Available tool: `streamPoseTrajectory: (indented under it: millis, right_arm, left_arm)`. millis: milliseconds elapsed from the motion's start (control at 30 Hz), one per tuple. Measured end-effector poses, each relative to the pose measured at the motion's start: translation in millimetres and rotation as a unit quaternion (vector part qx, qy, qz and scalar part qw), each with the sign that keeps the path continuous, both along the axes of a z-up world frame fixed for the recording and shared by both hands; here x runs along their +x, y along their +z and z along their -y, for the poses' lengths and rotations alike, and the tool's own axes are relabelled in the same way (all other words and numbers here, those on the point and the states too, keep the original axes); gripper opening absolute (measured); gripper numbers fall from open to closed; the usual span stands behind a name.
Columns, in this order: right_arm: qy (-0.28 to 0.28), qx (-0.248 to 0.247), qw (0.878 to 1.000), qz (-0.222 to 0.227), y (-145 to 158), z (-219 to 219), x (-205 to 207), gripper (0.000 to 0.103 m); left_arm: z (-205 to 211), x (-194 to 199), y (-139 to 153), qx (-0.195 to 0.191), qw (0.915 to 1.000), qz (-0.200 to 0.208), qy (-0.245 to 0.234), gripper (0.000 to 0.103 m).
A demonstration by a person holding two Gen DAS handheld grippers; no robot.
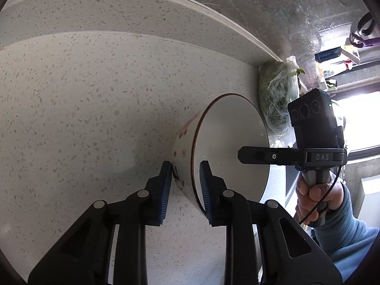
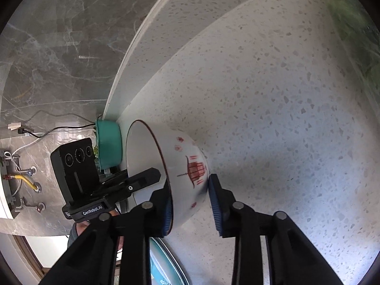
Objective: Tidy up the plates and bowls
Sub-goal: 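Lift the pink-flowered bowl with the right gripper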
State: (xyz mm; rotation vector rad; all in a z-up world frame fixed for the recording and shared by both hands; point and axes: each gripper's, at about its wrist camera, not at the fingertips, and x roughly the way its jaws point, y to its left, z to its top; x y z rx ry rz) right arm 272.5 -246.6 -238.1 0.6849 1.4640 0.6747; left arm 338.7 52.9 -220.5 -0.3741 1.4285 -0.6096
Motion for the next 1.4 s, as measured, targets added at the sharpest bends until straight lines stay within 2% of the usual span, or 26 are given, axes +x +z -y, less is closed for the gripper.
streamPoseTrajectory:
  millis: [433,600,800,1133,1400]
  right_arm:
    - [-0.004,-0.002,1.0,0.001,4.4,2.2,1.2,0.031]
    - [-0.003,-0.003,1.0,0.004,12.9,3.1,-1.4,0.031]
    - [-0.002,-0.001,1.0,0.013,32.1,10.4,-14.1,0.031]
    - [-0.005,0.002,1.0,0.031,74.0,33.6,-68.9,0.031]
    - [-0.005,0.005,0.999,0.034,91.1,62.0,-127.8,0.032]
  left_arm:
    - [-3.1,-0.4,2.3,-0.011,0.9999,-0.006,0.006,0.021]
    - [-1.8,-3.5,12.5,-0.015,0.9998,-0.006,0.008,0.021]
    - [8.2,-19.0,37.9,-0.014,0.9999,0.001,0.004,0.021]
    - [41.4,-69.8,92.0,-0.015,0.9997,0.016,-0.012,0.021]
    - [74.6,-137.2,118.7,-0.021,0.9994,0.014,-0.025,0.021]
